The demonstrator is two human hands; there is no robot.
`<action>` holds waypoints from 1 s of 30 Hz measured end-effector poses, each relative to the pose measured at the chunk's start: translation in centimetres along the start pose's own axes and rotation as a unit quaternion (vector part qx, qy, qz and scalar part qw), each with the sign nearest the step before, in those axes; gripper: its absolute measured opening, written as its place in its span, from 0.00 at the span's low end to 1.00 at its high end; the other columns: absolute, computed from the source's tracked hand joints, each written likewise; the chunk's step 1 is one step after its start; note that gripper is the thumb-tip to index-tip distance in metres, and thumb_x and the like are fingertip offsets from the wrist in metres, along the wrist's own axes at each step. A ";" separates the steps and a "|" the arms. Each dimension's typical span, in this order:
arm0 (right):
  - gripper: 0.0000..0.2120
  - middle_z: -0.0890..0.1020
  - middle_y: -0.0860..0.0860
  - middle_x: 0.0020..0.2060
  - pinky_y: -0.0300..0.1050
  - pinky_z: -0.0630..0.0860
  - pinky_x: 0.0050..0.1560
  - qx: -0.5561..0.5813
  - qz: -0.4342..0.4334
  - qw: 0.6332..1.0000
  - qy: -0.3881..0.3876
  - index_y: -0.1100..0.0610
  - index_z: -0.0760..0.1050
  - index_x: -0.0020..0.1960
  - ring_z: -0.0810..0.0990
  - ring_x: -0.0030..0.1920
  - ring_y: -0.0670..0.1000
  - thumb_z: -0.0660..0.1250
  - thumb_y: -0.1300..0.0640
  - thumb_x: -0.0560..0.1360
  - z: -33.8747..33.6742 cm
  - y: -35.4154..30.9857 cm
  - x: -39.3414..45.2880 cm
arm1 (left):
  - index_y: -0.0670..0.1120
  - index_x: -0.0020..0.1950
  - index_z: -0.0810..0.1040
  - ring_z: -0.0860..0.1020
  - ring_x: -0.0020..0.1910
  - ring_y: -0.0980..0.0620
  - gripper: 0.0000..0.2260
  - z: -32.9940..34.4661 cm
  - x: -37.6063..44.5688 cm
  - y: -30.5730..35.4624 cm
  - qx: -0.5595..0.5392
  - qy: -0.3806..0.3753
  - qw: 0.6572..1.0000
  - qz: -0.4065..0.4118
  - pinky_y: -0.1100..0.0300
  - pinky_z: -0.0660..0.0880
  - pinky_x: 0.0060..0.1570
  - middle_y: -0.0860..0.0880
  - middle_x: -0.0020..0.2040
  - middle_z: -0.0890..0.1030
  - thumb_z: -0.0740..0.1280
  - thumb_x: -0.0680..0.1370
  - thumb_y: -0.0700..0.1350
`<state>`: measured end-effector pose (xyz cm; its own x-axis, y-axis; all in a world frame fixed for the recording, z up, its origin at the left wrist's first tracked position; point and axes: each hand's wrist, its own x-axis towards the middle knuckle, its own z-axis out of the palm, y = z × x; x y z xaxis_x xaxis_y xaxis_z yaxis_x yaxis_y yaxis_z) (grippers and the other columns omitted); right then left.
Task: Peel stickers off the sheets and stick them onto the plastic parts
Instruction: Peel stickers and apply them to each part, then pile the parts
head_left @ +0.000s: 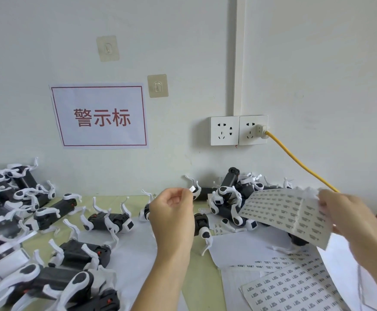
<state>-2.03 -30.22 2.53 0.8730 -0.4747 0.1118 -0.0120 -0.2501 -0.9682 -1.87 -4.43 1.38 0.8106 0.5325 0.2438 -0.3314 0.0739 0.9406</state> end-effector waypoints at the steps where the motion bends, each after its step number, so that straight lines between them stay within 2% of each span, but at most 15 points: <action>1: 0.15 0.81 0.58 0.36 0.53 0.71 0.41 -0.079 0.007 0.996 0.035 0.61 0.76 0.37 0.75 0.37 0.59 0.61 0.57 0.79 -0.2 0.3 0.1 | 0.46 0.37 0.81 0.76 0.31 0.54 0.08 0.1 -0.1 0.0 0.006 -0.004 1.000 0.000 0.53 0.77 0.43 0.52 0.30 0.79 0.69 0.76 0.40; 3: 0.14 0.82 0.58 0.33 0.47 0.70 0.36 -0.226 -0.010 0.971 0.079 0.59 0.80 0.36 0.76 0.36 0.60 0.62 0.57 0.77 -0.4 0.7 0.0 | 0.46 0.37 0.82 0.76 0.31 0.56 0.07 0.2 -0.3 0.2 0.019 -0.012 1.000 0.001 0.53 0.78 0.44 0.54 0.29 0.79 0.69 0.75 0.40; 4: 0.12 0.82 0.57 0.34 0.47 0.72 0.37 -0.274 -0.033 0.956 0.103 0.58 0.80 0.36 0.77 0.38 0.61 0.63 0.57 0.76 -0.3 0.7 -0.3 | 0.46 0.37 0.82 0.75 0.31 0.56 0.07 0.2 -0.5 0.2 0.023 -0.017 1.000 0.002 0.53 0.78 0.44 0.54 0.28 0.78 0.69 0.75 0.40; 6: 0.07 0.83 0.57 0.45 0.52 0.77 0.48 -0.295 -0.104 0.939 0.144 0.54 0.81 0.46 0.79 0.47 0.62 0.64 0.59 0.75 0.4 0.4 -0.9 | 0.46 0.37 0.81 0.75 0.30 0.55 0.07 0.4 -0.7 0.3 0.030 -0.023 0.999 0.003 0.55 0.76 0.41 0.54 0.28 0.78 0.69 0.75 0.41; 7: 0.09 0.82 0.56 0.48 0.54 0.78 0.52 -0.270 -0.150 0.940 0.147 0.53 0.81 0.51 0.80 0.50 0.60 0.64 0.61 0.75 0.9 0.0 -1.4 | 0.46 0.37 0.81 0.74 0.30 0.55 0.07 0.4 -0.8 0.4 0.035 -0.026 0.999 0.004 0.58 0.75 0.39 0.54 0.28 0.77 0.69 0.75 0.40; 8: 0.11 0.83 0.54 0.48 0.53 0.79 0.52 -0.218 -0.190 0.948 0.135 0.52 0.81 0.53 0.81 0.48 0.55 0.64 0.62 0.75 1.6 -0.5 -2.0 | 0.46 0.36 0.80 0.73 0.29 0.55 0.07 0.5 -0.9 0.4 0.038 -0.029 0.999 0.005 0.59 0.73 0.37 0.54 0.27 0.77 0.69 0.75 0.40; 10: 0.13 0.84 0.46 0.39 0.41 0.78 0.40 -0.102 -0.244 0.963 0.052 0.50 0.82 0.49 0.81 0.38 0.45 0.64 0.64 0.75 3.4 -1.8 -4.0 | 0.46 0.36 0.80 0.73 0.28 0.56 0.07 0.6 -1.2 0.4 0.038 -0.031 0.999 0.005 0.61 0.71 0.36 0.54 0.27 0.77 0.70 0.75 0.40; 11: 0.13 0.84 0.46 0.34 0.38 0.75 0.35 -0.067 -0.257 0.964 -0.015 0.48 0.83 0.48 0.80 0.34 0.43 0.63 0.63 0.75 4.4 -2.5 -5.3 | 0.46 0.36 0.80 0.73 0.28 0.56 0.07 0.7 -1.3 0.4 0.038 -0.033 0.999 0.005 0.61 0.72 0.35 0.53 0.27 0.78 0.70 0.75 0.41; 13: 0.14 0.83 0.46 0.31 0.33 0.72 0.33 -0.012 -0.261 0.953 -0.151 0.47 0.83 0.50 0.78 0.31 0.41 0.62 0.61 0.75 6.6 -3.3 -7.7 | 0.46 0.37 0.81 0.73 0.27 0.57 0.07 0.8 -1.5 0.4 0.044 -0.039 0.998 0.010 0.62 0.71 0.33 0.54 0.27 0.78 0.71 0.75 0.41; 15: 0.18 0.83 0.47 0.31 0.29 0.71 0.33 0.002 -0.263 0.938 -0.224 0.47 0.82 0.54 0.79 0.31 0.41 0.61 0.65 0.75 8.2 -3.2 -9.3 | 0.46 0.37 0.82 0.74 0.26 0.58 0.06 0.9 -1.6 0.4 0.058 -0.043 0.997 0.020 0.63 0.70 0.32 0.55 0.27 0.79 0.71 0.74 0.41; 19: 0.25 0.83 0.50 0.32 0.31 0.72 0.37 0.002 -0.272 0.926 -0.260 0.43 0.78 0.61 0.79 0.32 0.42 0.60 0.68 0.74 9.4 -2.8 -10.1 | 0.46 0.37 0.82 0.75 0.26 0.58 0.06 0.9 -1.6 0.4 0.068 -0.039 0.997 0.026 0.59 0.71 0.32 0.56 0.27 0.79 0.72 0.74 0.40; 22: 0.27 0.82 0.52 0.32 0.35 0.74 0.36 0.010 -0.287 0.918 -0.273 0.38 0.79 0.58 0.77 0.31 0.46 0.60 0.69 0.74 9.4 -2.7 -10.0 | 0.46 0.36 0.81 0.74 0.26 0.54 0.07 1.0 -1.6 0.4 0.065 -0.038 0.997 0.023 0.55 0.71 0.31 0.55 0.26 0.78 0.72 0.74 0.40; 26: 0.29 0.82 0.55 0.33 0.48 0.75 0.38 0.023 -0.283 0.916 -0.284 0.35 0.80 0.55 0.77 0.35 0.57 0.59 0.69 0.74 9.6 -2.6 -9.9 | 0.46 0.35 0.81 0.73 0.25 0.52 0.08 1.0 -1.7 0.4 0.054 -0.045 0.997 0.011 0.55 0.70 0.29 0.54 0.26 0.77 0.71 0.75 0.39; 28: 0.31 0.82 0.53 0.33 0.43 0.76 0.37 0.036 -0.277 0.918 -0.282 0.31 0.78 0.52 0.78 0.33 0.52 0.59 0.70 0.74 9.6 -2.5 -9.8 | 0.45 0.34 0.82 0.74 0.27 0.52 0.09 1.0 -1.7 0.6 0.041 -0.067 0.997 -0.005 0.56 0.70 0.28 0.52 0.27 0.78 0.70 0.76 0.40; 30: 0.29 0.82 0.51 0.31 0.33 0.74 0.36 0.039 -0.268 0.926 -0.264 0.33 0.77 0.51 0.79 0.31 0.45 0.60 0.69 0.74 9.5 -2.3 -9.5 | 0.44 0.35 0.84 0.76 0.30 0.51 0.10 0.9 -1.6 0.9 0.040 -0.111 0.993 -0.017 0.54 0.73 0.31 0.51 0.31 0.82 0.69 0.76 0.42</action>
<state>-5.68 -17.05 1.58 0.8600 0.1832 0.4763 0.5096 -0.2581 -0.8208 -3.03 -6.02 2.03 0.9103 0.3304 0.2494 -0.2698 0.0164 0.9628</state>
